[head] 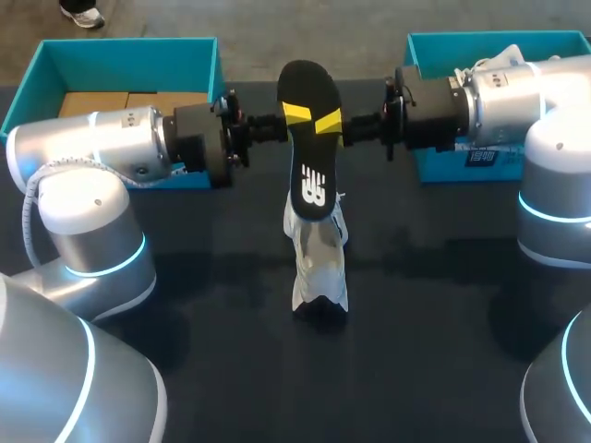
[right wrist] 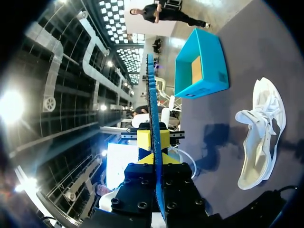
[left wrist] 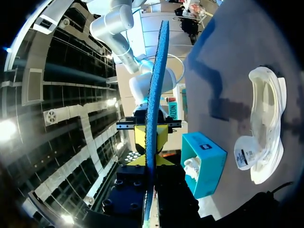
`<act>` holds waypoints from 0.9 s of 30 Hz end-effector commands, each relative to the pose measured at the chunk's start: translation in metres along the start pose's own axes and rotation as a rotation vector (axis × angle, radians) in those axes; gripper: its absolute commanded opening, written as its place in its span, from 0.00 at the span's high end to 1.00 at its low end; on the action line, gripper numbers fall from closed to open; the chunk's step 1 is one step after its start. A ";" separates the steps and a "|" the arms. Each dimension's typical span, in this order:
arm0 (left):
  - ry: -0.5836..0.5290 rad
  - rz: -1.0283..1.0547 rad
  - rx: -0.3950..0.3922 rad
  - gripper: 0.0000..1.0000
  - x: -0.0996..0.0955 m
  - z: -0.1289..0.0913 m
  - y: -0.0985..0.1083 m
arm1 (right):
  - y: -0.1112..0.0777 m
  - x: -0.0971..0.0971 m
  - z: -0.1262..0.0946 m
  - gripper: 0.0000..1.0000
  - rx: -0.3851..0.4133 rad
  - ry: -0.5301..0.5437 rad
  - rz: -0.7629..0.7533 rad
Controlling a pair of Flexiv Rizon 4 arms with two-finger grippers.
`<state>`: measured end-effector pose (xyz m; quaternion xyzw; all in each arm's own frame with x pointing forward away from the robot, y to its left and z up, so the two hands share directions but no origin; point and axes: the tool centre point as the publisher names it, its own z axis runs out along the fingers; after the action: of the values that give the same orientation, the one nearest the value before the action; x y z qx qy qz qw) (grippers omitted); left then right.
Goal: Take the shoe out of the shoebox, open the shoe tongue, remove and reinsert the insole, then place the shoe into the shoebox
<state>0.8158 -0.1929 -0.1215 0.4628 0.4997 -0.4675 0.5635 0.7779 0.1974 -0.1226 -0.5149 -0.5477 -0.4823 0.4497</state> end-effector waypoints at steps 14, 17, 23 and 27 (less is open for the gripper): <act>0.025 -0.109 0.035 1.00 0.007 -0.002 -0.008 | 0.000 -0.010 -0.013 0.00 -0.055 -0.039 0.038; 0.032 -0.142 0.048 1.00 0.011 -0.004 -0.011 | 0.000 -0.014 -0.020 0.00 -0.067 -0.053 0.050; 0.055 -0.216 0.070 1.00 0.016 -0.009 -0.022 | -0.001 -0.022 -0.033 0.00 -0.090 -0.076 0.078; 0.071 -0.255 0.077 1.00 0.019 -0.012 -0.029 | -0.002 -0.026 -0.041 0.00 -0.101 -0.086 0.088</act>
<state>0.7926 -0.1902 -0.1440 0.4333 0.5516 -0.5392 0.4661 0.7835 0.1607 -0.1443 -0.5779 -0.5185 -0.4673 0.4228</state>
